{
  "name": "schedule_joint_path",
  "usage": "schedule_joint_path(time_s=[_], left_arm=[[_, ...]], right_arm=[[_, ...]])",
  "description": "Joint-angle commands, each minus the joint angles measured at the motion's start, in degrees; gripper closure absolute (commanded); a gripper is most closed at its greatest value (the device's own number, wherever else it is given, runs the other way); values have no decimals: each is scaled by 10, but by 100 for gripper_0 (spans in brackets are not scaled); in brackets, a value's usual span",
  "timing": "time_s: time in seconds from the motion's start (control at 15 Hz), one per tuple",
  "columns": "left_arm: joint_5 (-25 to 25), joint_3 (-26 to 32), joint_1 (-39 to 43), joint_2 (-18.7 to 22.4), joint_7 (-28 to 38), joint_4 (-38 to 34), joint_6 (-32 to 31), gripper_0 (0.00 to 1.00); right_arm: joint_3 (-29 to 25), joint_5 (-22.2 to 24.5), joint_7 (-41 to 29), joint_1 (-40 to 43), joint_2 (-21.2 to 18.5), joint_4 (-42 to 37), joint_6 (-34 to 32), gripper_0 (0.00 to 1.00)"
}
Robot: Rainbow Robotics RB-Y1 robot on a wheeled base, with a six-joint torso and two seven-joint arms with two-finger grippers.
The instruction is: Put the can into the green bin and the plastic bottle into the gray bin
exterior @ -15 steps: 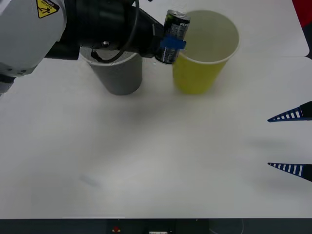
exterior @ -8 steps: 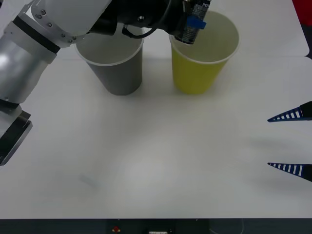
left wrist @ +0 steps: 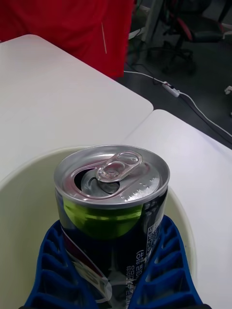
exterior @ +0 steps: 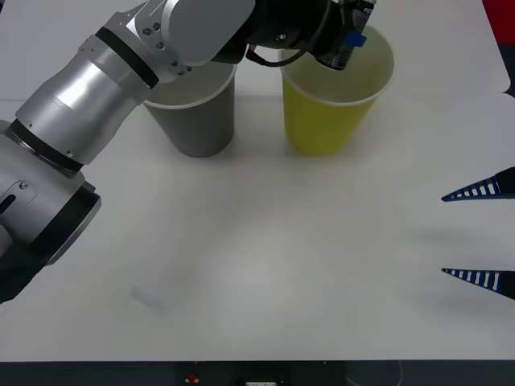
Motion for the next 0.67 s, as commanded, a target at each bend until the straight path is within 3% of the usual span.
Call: schedule_joint_path(time_s=[0.07, 0.13, 0.2, 0.47, 0.67], left_arm=[[1, -5, 0, 0, -1, 1, 2, 91], [-1, -5, 0, -2, -1, 1, 2, 29], [-2, -5, 0, -2, -1, 1, 4, 0], [-4, -5, 0, -4, -12, 0, 5, 0], [13, -4, 3, 7, -61, -7, 4, 0]], right_arm=[[0, 0, 0, 0, 0, 0, 0, 0], [0, 0, 0, 0, 0, 0, 0, 0], [0, 0, 0, 0, 0, 0, 0, 0], [0, 0, 0, 0, 0, 0, 0, 0], [0, 0, 0, 0, 0, 0, 0, 0]])
